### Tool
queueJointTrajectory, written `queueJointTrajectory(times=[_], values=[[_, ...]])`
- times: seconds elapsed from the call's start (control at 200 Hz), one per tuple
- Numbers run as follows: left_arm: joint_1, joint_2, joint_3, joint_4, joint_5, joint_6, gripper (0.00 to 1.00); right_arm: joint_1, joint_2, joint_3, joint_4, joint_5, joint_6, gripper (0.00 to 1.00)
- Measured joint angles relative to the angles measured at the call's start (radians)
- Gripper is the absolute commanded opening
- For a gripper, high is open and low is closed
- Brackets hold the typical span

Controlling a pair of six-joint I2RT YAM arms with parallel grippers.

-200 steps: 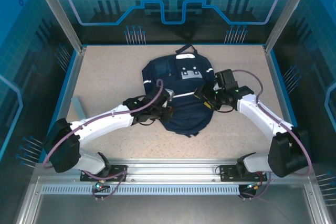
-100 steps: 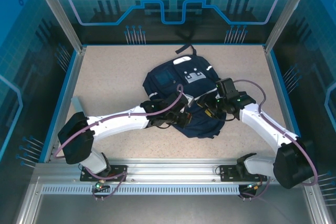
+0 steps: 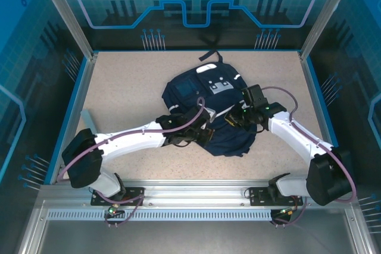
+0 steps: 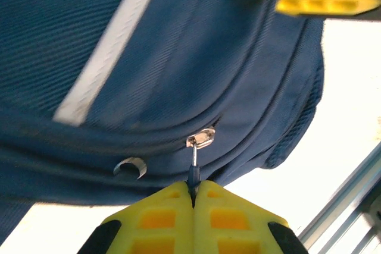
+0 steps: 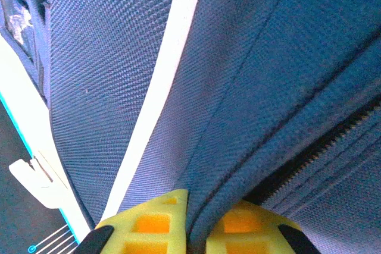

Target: Pack books, pencil case, and school supplies into a backpack

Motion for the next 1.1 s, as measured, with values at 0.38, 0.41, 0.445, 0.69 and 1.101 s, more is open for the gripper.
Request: queueJointTrajectory(times=[0.38,0.41,0.445,0.69,1.101], values=[[0.105,-0.135,-0.093,0.016,-0.035,-0.002,0.0,0.0,0.004,0.027,-0.011,-0.019,-0.019,0.08],[0.109,-0.132,-0.093,0.015,-0.042,-0.002,0.0,0.001,0.005,0.027,-0.012,-0.019,-0.021,0.08],[0.116,-0.124,-0.091,0.014,-0.048,-0.002,0.0,0.001,0.005,0.027,-0.012,-0.018,-0.023,0.08],[0.182,-0.021,-0.035,0.008,-0.029,0.0,0.0,0.001,0.005,0.027,0.009,0.005,-0.026,0.08],[0.299,0.098,0.058,-0.002,0.023,-0.002,0.2,0.033,0.07,0.027,0.13,-0.003,-0.008,0.08]])
